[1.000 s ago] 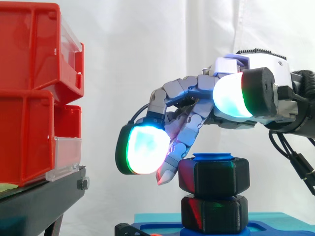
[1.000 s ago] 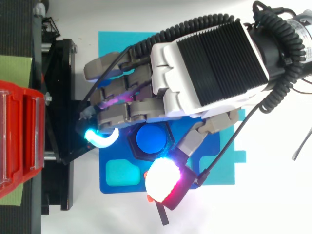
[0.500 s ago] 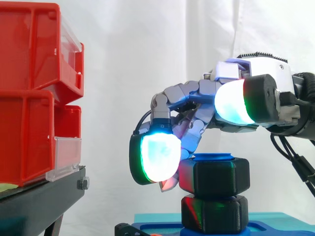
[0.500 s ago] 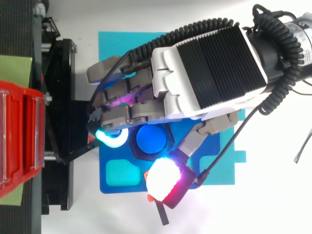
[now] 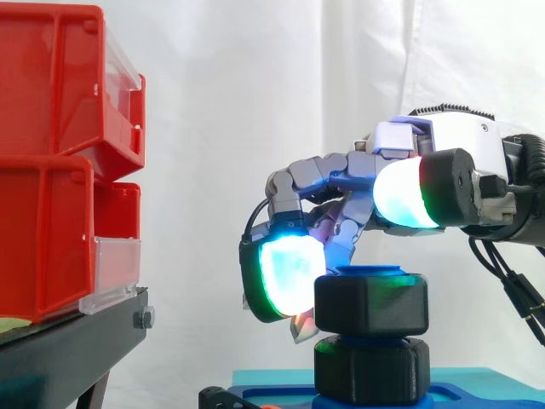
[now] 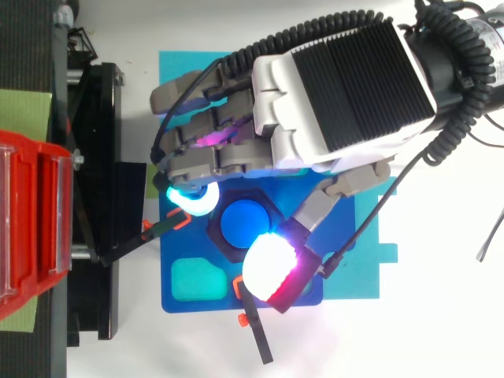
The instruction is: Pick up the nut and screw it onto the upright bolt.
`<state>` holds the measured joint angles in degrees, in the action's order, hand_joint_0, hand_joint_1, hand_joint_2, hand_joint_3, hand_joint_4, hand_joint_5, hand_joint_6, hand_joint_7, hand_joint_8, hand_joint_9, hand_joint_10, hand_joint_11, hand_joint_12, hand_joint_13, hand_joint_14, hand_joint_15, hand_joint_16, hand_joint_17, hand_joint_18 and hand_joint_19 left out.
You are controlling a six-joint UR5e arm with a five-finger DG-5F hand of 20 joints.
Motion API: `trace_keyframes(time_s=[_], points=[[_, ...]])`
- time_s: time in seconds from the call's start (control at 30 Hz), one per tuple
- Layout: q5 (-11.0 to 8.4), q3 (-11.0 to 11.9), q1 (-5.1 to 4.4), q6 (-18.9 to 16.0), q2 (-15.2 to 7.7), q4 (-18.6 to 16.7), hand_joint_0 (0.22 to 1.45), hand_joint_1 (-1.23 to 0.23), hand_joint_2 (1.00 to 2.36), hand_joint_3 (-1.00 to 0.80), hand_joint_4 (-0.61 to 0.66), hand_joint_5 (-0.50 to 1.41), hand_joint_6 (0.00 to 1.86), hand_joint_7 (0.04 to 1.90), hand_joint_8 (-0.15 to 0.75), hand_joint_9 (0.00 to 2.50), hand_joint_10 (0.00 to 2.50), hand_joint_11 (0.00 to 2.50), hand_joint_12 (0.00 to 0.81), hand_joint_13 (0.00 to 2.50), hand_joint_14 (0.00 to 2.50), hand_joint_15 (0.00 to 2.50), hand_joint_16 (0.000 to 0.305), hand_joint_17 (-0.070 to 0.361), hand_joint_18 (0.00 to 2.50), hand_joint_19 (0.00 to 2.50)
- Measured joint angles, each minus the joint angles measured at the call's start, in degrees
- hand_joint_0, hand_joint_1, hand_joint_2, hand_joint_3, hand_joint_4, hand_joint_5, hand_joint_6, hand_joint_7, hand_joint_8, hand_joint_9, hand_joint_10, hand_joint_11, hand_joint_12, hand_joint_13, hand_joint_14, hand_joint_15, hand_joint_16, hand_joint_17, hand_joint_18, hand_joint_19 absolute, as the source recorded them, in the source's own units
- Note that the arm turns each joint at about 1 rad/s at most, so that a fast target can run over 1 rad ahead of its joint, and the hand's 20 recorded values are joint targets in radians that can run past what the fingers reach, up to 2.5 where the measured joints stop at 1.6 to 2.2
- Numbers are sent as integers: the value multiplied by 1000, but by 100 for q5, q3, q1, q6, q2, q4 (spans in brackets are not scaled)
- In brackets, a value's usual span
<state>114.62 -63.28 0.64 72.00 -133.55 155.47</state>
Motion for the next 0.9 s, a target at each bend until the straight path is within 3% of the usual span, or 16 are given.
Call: trace_keyframes(time_s=[0.2, 0.43, 0.57, 0.63, 0.7, 0.9], points=[[96, 4, 77, 21, 3, -13, 543, -248, 1000, -500, 116, 50, 500, 1580, 270, 1219, 0, 44, 215, 819, 0, 0, 20, 45, 490, 23], [242, 7, 161, 25, 4, -1, 546, -257, 1000, -500, 102, 52, 600, 1295, 246, 1494, 5, 139, 189, 921, 0, 1, 18, 40, 581, 59], [303, 10, 214, 25, 5, -15, 546, -260, 1000, -500, 104, 53, 595, 1308, 247, 1534, 6, 168, 187, 941, 0, 11, 17, 39, 599, 67], [328, 25, 232, 25, 5, -15, 546, -260, 1000, -500, 115, 58, 541, 1425, 253, 1528, 7, 182, 187, 942, 0, 12, 17, 39, 601, 69], [375, 82, 251, 21, 5, 10, 545, -258, 1000, -500, 113, 61, 501, 1497, 251, 1520, 7, 191, 191, 942, 0, 15, 17, 39, 602, 78], [513, 396, 289, 27, 5, 320, 544, -258, 1000, -500, 121, 39, 504, 1469, 251, 1505, 8, 198, 192, 937, 0, 24, 18, 41, 595, 77]])
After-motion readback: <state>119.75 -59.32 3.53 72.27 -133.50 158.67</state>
